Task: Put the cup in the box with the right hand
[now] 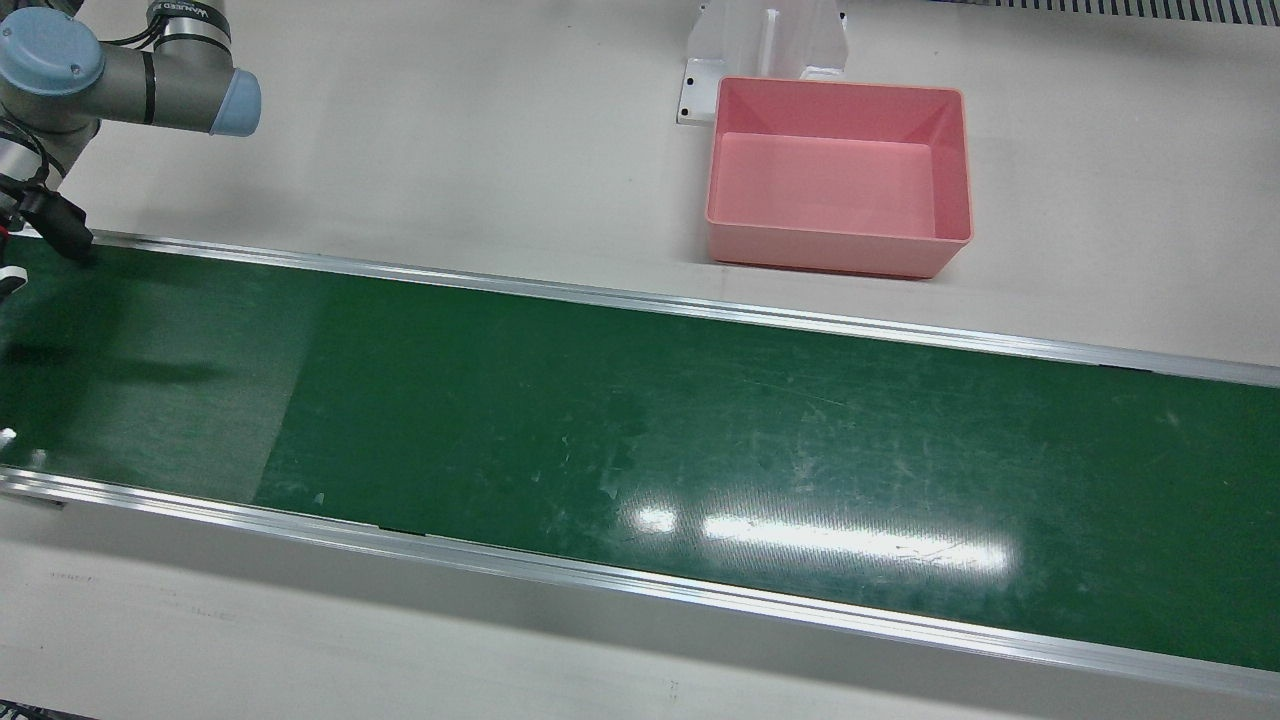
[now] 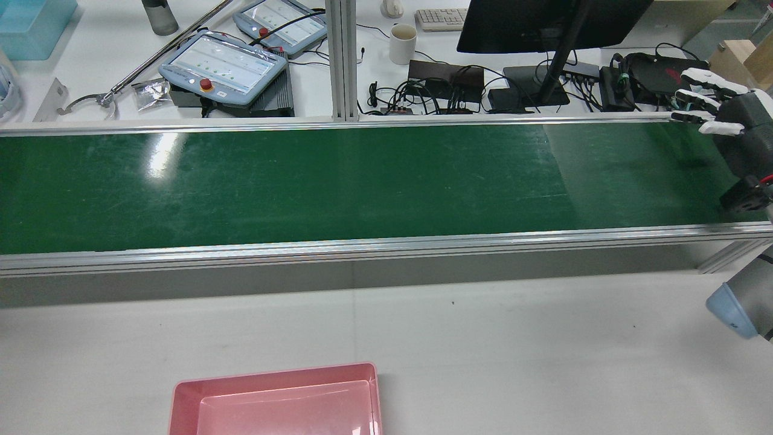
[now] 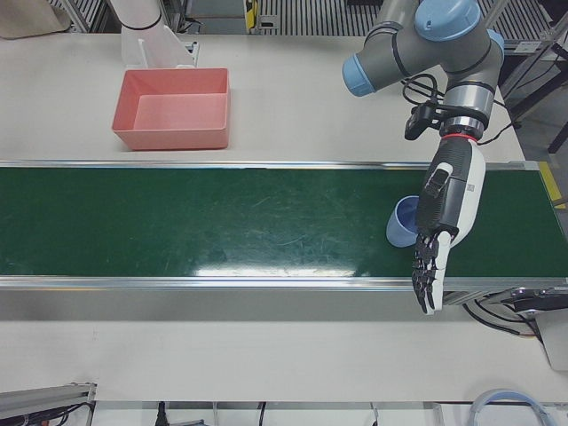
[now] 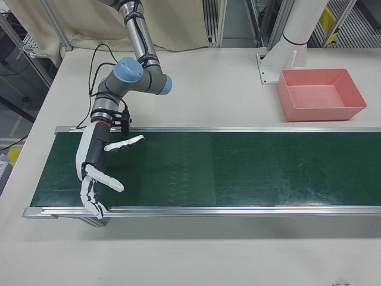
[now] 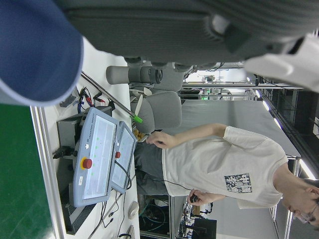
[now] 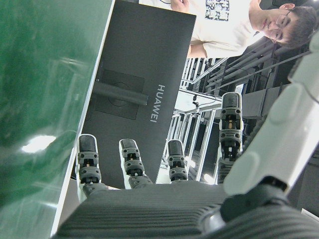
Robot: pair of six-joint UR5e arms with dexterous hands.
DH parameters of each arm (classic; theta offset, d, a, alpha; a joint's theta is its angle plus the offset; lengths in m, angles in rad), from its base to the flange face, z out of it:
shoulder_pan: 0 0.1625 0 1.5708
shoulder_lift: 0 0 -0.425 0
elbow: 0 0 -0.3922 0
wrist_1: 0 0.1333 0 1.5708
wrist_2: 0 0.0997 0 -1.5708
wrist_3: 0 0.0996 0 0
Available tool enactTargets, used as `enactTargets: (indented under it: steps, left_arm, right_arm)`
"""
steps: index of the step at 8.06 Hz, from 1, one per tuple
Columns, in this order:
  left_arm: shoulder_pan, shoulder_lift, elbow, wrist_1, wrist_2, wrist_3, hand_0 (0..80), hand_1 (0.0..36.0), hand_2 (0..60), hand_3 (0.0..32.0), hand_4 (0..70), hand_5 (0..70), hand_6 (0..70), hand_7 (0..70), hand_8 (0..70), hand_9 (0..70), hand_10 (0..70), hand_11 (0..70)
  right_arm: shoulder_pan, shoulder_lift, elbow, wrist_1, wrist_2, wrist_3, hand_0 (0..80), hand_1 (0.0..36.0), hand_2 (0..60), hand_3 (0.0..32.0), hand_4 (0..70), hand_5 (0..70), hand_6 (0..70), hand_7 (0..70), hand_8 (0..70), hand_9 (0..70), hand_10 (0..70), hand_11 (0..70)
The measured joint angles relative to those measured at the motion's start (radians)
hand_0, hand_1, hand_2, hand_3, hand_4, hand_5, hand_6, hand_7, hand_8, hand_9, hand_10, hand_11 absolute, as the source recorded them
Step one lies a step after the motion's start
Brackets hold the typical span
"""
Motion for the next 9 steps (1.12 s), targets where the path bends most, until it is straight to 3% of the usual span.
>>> enactTargets:
  steps: [5, 9]
  left_arm:
    - [0.000, 0.000, 0.000, 0.000, 0.000, 0.000, 0.0, 0.0, 0.0, 0.0, 0.0, 0.0, 0.0, 0.0, 0.0, 0.0, 0.0, 0.0]
    - [0.000, 0.000, 0.000, 0.000, 0.000, 0.000, 0.0, 0.0, 0.0, 0.0, 0.0, 0.0, 0.0, 0.0, 0.0, 0.0, 0.0, 0.0]
  right_arm:
    - [0.015, 0.001, 0.005, -0.042, -0.003, 0.003, 49.5, 1.3, 0.0, 32.0, 33.9, 4.7, 3.2, 31.7, 14.3, 16.3, 7.1, 10.5]
    - [0.012, 0.002, 0.006, -0.069, -0.003, 0.002, 49.6, 1.4, 0.0, 32.0, 33.4, 4.9, 3.4, 31.5, 14.4, 16.4, 8.7, 12.9]
